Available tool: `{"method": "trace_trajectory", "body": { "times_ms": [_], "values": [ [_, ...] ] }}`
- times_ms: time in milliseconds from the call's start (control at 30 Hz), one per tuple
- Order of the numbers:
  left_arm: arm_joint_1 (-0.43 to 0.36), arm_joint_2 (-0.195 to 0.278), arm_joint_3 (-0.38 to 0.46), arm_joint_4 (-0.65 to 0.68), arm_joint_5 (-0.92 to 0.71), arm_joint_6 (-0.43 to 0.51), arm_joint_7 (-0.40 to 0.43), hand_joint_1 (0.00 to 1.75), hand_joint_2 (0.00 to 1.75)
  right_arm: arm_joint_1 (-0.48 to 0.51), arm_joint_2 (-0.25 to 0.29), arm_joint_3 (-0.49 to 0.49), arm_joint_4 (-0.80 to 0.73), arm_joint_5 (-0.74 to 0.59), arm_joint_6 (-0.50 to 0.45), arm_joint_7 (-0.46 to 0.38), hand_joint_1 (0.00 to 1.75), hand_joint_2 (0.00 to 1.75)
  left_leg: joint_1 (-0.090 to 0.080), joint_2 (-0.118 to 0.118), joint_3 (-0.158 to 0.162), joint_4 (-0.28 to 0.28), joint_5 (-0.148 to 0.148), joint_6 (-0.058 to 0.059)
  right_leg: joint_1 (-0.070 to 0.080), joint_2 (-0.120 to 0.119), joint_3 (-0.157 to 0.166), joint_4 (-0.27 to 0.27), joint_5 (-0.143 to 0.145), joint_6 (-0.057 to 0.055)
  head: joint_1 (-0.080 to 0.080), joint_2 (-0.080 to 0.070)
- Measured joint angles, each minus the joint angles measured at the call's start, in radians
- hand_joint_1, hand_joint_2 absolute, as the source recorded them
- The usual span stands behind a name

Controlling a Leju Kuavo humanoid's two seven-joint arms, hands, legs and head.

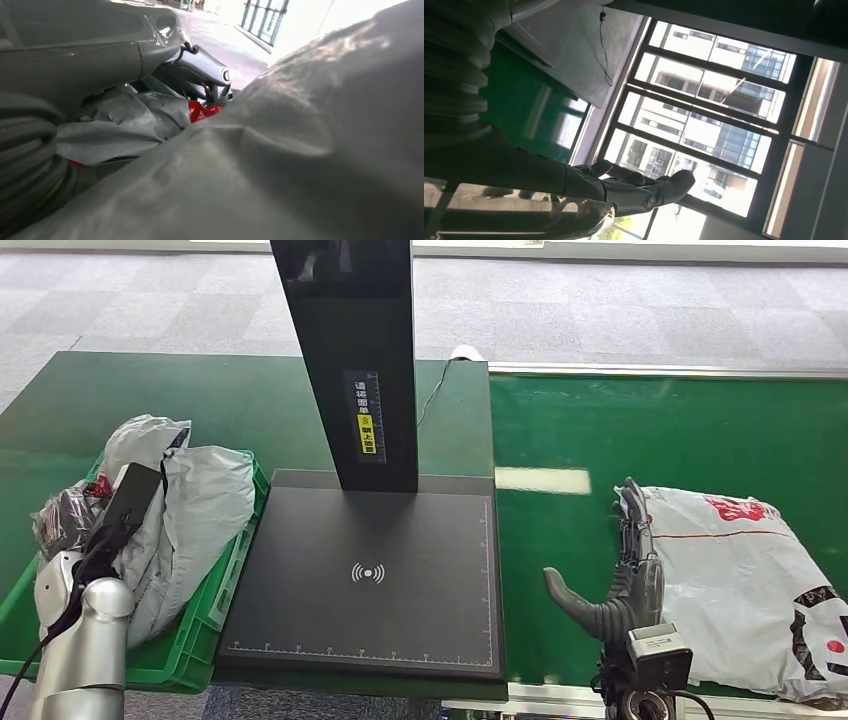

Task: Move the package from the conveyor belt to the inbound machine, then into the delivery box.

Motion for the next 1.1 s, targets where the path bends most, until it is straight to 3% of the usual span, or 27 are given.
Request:
{"method": "trace_trajectory", "body": {
  "times_ms": [167, 300, 433, 600, 833, 967, 1100],
  "values": [
    [-0.002, 0.016, -0.015, 0.047, -0.04, -0.116, 0.014, 1.75, 1.75, -0.014, 0.009, -0.001, 0.009, 0.005, 0.005, 0.003, 0.0, 1.75, 0.0, -0.001, 0.001, 0.0, 0.0, 0.0, 0.0, 0.0, 0.002, 0.0, 0.0, 0.0, 0.0, 0.0],
    [-0.003, 0.026, -0.025, 0.085, -0.05, -0.138, 0.013, 1.75, 1.75, -0.028, 0.015, -0.002, 0.02, 0.006, 0.006, 0.005, 0.0, 1.75, 0.0, -0.001, 0.002, 0.0, 0.0, 0.0, -0.001, -0.002, 0.003, 0.0, 0.0, 0.0, 0.0, 0.0],
    [-0.002, 0.028, -0.031, 0.097, -0.043, -0.13, 0.005, 0.0, 1.75, -0.034, 0.018, -0.002, 0.027, 0.006, 0.006, 0.008, 0.0, 1.75, -0.002, -0.002, 0.002, 0.0, 0.0, 0.0, -0.002, -0.002, 0.003, 0.0, 0.0, 0.0, 0.0, 0.0],
    [0.025, 0.014, -0.042, 0.06, 0.049, -0.068, -0.041, 0.0, 1.75, -0.027, 0.033, -0.003, 0.025, 0.007, 0.013, 0.017, 0.0, 1.75, -0.002, -0.002, 0.002, 0.0, 0.0, 0.0, -0.002, -0.002, 0.002, 0.0, 0.0, 0.0, 0.0, 0.0],
    [0.155, -0.082, -0.047, -0.155, 0.467, 0.184, -0.259, 0.0, 1.75, 0.014, 0.045, -0.016, -0.006, -0.047, 0.005, 0.014, 0.0, 1.75, -0.004, -0.001, 0.001, 0.0, -0.001, 0.001, -0.003, -0.002, 0.001, 0.0, 0.0, 0.001, 0.0, 0.0],
    [0.235, -0.131, -0.074, -0.26, 0.612, 0.222, -0.354, 0.0, 1.75, 0.026, 0.047, -0.019, -0.018, -0.072, 0.003, 0.009, 0.0, 1.75, -0.004, -0.001, 0.0, 0.0, -0.001, 0.001, -0.004, -0.002, 0.001, -0.001, -0.001, 0.001, 0.0, 0.0],
    [0.287, -0.16, -0.101, -0.317, 0.674, 0.2, -0.385, 0.0, 1.75, 0.031, 0.047, -0.019, -0.023, -0.08, 0.0, 0.007, 0.0, 1.75, -0.004, -0.001, 0.001, 0.0, -0.001, 0.001, -0.004, -0.002, 0.001, -0.001, -0.001, 0.001, 0.0, 0.0]
  ]
}}
